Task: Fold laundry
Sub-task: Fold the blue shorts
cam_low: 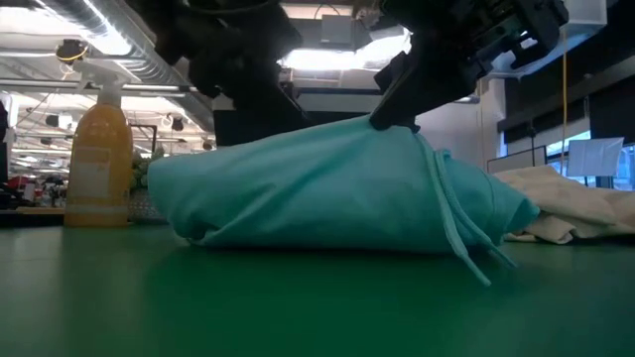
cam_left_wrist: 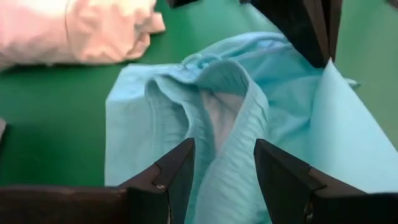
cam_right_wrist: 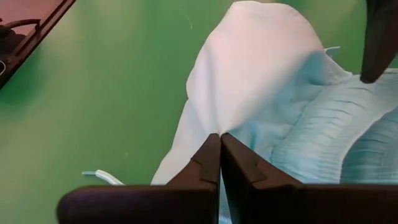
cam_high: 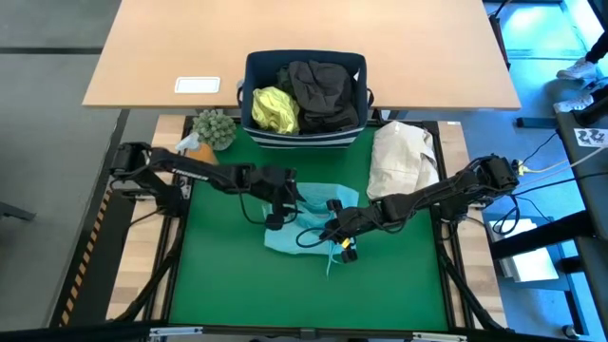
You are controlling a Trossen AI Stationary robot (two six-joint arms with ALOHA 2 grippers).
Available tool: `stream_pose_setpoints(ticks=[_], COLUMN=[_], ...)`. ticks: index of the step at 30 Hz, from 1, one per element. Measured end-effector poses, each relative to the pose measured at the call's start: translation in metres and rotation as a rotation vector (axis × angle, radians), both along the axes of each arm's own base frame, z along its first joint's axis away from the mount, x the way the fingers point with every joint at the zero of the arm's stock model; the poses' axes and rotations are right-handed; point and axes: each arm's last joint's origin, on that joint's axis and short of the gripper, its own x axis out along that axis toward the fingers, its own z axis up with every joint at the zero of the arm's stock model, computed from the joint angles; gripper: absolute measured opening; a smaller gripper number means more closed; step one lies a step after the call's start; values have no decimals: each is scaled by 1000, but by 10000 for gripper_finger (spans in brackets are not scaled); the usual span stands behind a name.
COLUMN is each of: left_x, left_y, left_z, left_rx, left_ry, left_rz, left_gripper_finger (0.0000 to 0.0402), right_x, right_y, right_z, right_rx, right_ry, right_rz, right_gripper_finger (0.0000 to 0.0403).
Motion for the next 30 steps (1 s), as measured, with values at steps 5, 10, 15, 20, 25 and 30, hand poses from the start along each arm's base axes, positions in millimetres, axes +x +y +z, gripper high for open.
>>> stream_pose_setpoints(ticks=[5, 10, 15, 20, 25, 30], left_x=[2, 7, 9, 11, 11, 11], left_y=[4, 4, 5, 8, 13, 13], left_z=[-8, -23, -31, -28, -27, -28], left_rx=[-15, -9, 37, 129, 142, 144], left_ry=[22, 65, 88, 50, 41, 48], left_rz=[-32, -43, -45, -19, -3, -3], left_gripper_finger=[161, 161, 158, 109, 17, 2], right_x=[0, 0, 0, 0, -2, -7], right_y=[-1, -1, -1, -1, 0, -1], right_z=[0, 0, 0, -1, -2, 7], right_rx=[-7, -12, -9, -5, 15, 28], right_ry=[-1, -2, -1, 10, 39, 20], right_rz=[-9, -15, -39, -32, -4, 8], right_gripper_finger=[10, 10, 10, 10, 10, 10])
